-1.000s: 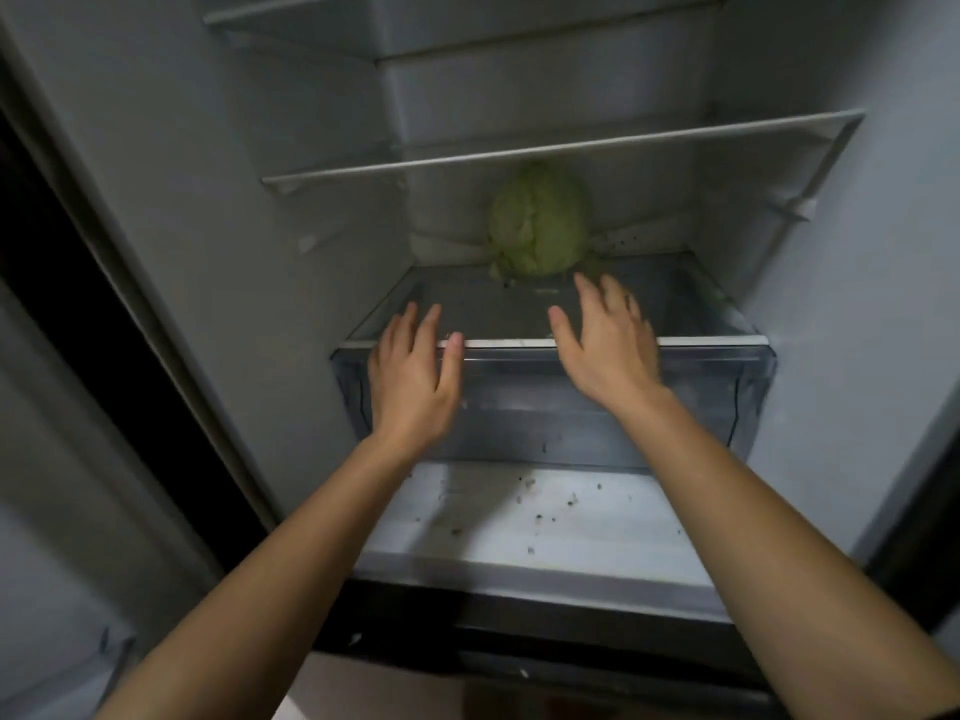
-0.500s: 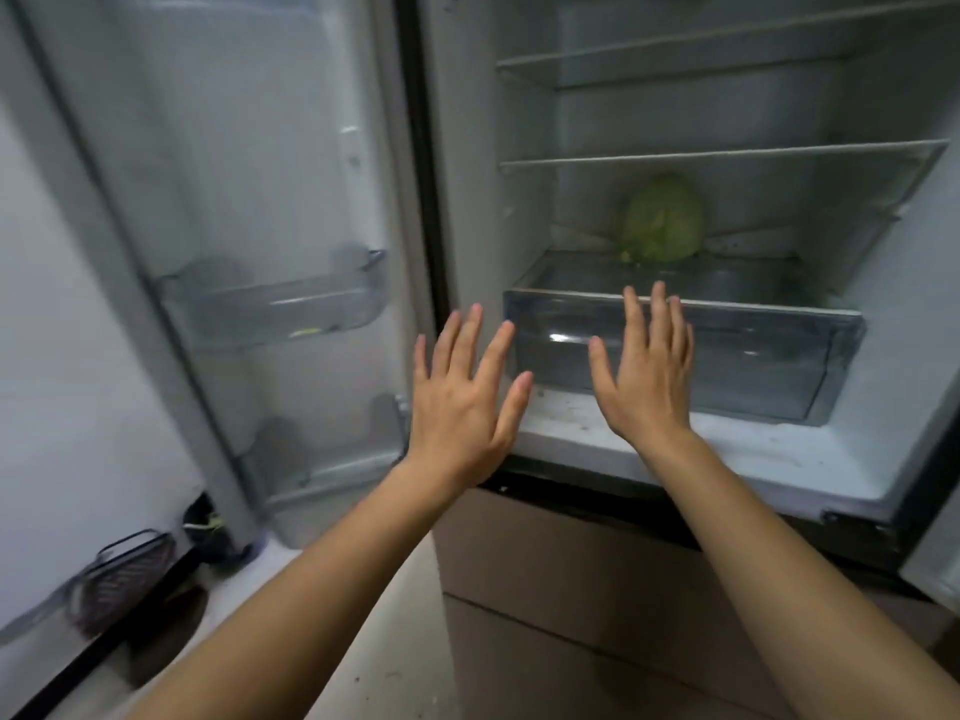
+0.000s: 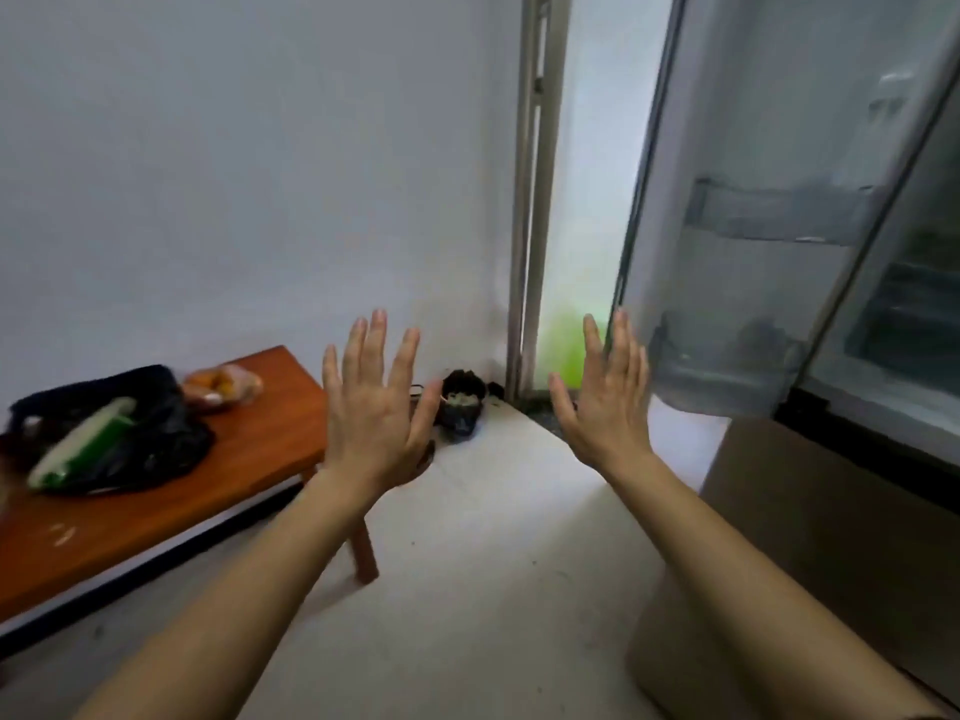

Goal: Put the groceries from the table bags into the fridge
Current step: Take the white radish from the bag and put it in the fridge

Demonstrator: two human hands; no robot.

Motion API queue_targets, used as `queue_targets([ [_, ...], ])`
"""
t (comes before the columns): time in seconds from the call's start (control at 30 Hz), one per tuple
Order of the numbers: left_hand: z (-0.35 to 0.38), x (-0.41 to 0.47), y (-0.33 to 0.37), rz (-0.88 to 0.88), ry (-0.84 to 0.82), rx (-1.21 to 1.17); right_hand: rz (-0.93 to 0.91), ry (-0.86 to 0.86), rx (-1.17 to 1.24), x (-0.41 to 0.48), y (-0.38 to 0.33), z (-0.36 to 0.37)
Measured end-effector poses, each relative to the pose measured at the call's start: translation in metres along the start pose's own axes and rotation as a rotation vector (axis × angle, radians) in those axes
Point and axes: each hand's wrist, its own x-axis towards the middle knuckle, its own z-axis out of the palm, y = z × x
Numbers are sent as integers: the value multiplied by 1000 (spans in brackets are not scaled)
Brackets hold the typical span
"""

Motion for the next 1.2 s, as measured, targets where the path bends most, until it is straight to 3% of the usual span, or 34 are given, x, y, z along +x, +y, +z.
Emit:
queue_targets([
  [0.33,-47,-82,-218,-433,-59,271,-298,-235,259,14,-220,169],
  [0.63,-24,-25,-399,-692,-206,396,-408,-422,432,105,-350,322],
  [0.83,-11,0,-487,-805,-322,434,-483,-586,499,158,-420,400],
  [1.03,9,-18,-581,-909,-427,365,-680,-813,490,169,-500,473],
  [1.2,37,-24,-675,-886,-553,284,-709,-969,440,172,-563,542],
])
